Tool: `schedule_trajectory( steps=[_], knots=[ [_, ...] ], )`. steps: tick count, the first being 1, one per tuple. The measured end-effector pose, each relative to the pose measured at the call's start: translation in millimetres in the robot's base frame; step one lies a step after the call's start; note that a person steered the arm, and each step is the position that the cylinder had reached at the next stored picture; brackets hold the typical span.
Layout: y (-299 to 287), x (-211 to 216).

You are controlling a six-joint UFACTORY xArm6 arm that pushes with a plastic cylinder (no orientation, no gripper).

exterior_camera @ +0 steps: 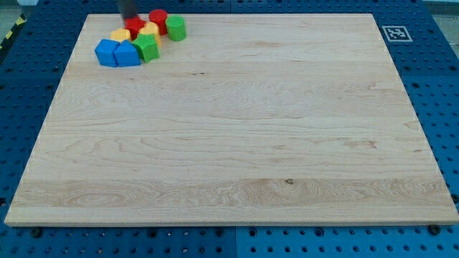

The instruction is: Move the yellow heart to the right of the red star

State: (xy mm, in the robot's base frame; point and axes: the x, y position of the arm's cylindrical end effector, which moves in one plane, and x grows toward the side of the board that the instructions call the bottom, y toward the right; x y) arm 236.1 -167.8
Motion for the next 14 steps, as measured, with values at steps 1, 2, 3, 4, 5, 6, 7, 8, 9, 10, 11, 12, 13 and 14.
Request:
schedule_trajectory(
  steps=[1,2,3,4,5,6,7,8,9,10,11,12,13,14],
  knots=[
    [58,45],
    [73,65],
    [75,78],
    [99,102],
    [112,112],
    [115,123],
    [120,149],
    [116,170],
    [66,186],
    [-24,189],
    [-126,177],
    [-137,171],
    [-137,164],
    [-137,110]
  ],
)
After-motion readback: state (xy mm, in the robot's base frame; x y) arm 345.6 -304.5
